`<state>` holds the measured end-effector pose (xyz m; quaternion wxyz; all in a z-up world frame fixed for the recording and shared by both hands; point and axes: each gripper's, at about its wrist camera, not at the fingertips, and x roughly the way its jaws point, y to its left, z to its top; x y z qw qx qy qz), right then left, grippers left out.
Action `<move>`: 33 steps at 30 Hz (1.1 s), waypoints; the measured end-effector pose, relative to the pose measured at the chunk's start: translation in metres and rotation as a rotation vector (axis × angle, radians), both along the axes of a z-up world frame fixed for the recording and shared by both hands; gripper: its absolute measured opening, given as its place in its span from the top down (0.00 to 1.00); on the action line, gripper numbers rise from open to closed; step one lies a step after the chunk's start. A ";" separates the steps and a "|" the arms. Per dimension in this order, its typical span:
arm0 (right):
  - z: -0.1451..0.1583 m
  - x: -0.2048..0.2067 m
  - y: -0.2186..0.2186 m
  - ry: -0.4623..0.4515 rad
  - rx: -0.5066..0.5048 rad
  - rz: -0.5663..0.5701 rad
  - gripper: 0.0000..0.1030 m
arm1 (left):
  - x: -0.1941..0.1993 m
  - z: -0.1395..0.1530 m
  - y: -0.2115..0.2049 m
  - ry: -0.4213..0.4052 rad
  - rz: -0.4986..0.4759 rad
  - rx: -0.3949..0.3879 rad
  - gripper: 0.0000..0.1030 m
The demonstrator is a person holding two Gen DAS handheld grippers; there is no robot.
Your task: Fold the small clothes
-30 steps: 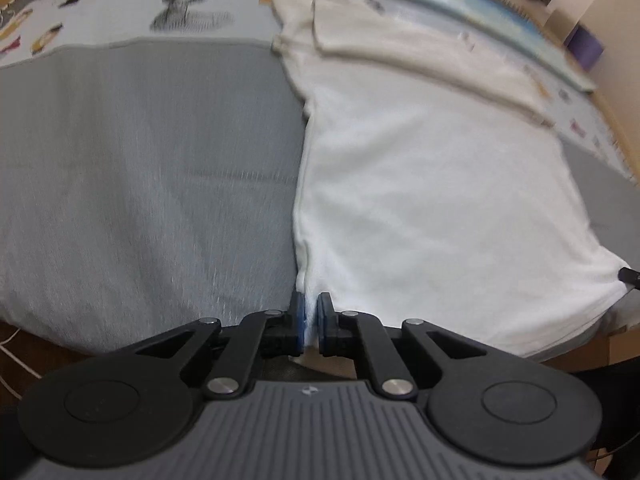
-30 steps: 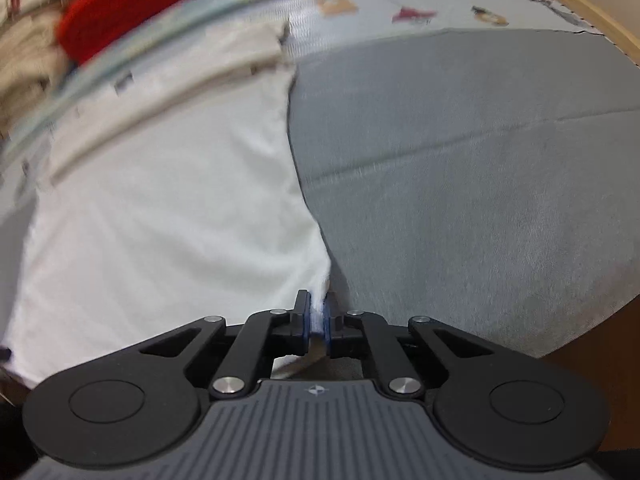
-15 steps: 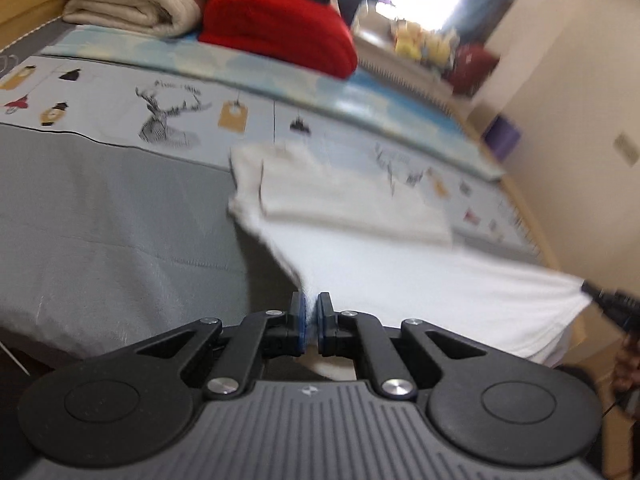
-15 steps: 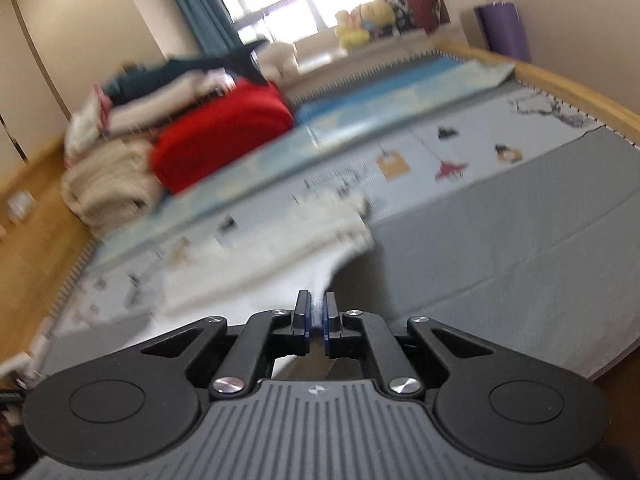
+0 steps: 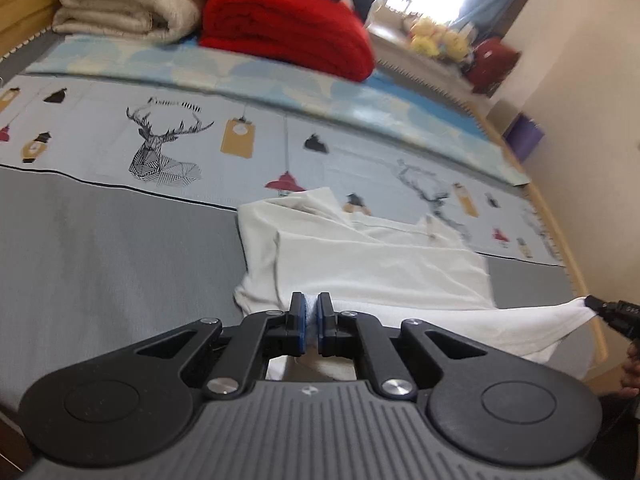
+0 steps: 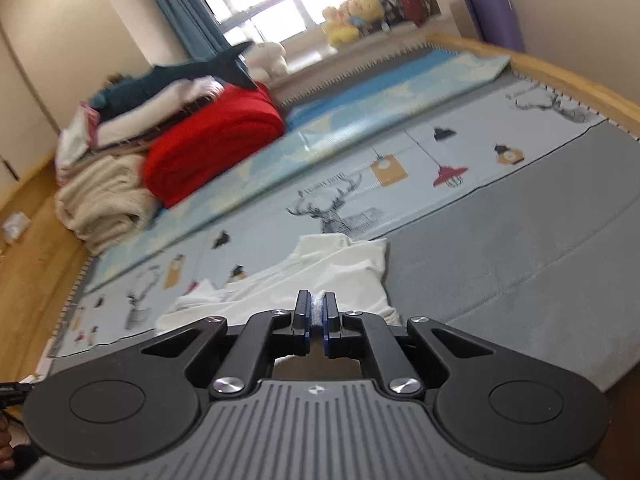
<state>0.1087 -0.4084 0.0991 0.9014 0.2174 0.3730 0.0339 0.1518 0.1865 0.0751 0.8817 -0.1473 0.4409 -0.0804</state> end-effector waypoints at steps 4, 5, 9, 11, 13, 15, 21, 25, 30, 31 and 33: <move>-0.021 0.072 0.007 0.078 -0.048 0.014 0.95 | 0.071 -0.034 -0.004 0.080 -0.005 0.073 0.94; -0.028 0.088 0.009 0.100 -0.044 0.015 0.95 | 0.084 -0.043 -0.004 0.088 -0.004 0.089 0.94; -0.067 0.137 0.015 0.196 -0.070 0.015 0.95 | 0.108 -0.079 0.008 0.168 0.053 0.026 0.94; -0.090 0.148 0.017 0.255 -0.060 0.008 0.95 | 0.119 -0.082 0.010 0.168 0.058 0.003 0.94; -0.099 0.161 0.015 0.277 -0.023 -0.013 0.95 | 0.135 -0.085 0.009 0.172 0.060 0.006 0.94; -0.102 0.174 0.014 0.268 -0.036 -0.028 0.95 | 0.147 -0.091 0.010 0.187 0.073 -0.006 0.94; -0.120 0.199 -0.003 0.248 0.021 -0.206 0.93 | 0.176 -0.098 0.028 0.196 0.163 -0.075 0.79; -0.120 0.199 -0.017 0.209 0.013 -0.217 0.84 | 0.176 -0.097 0.035 0.197 0.151 -0.092 0.77; -0.130 0.191 -0.017 0.212 -0.045 -0.052 0.79 | 0.166 -0.106 0.029 0.222 0.052 0.013 0.75; -0.134 0.188 -0.016 0.216 -0.057 -0.031 0.77 | 0.164 -0.111 0.031 0.237 0.050 0.026 0.75; -0.139 0.187 -0.012 0.238 -0.066 0.016 0.76 | 0.164 -0.117 0.029 0.252 0.036 0.049 0.75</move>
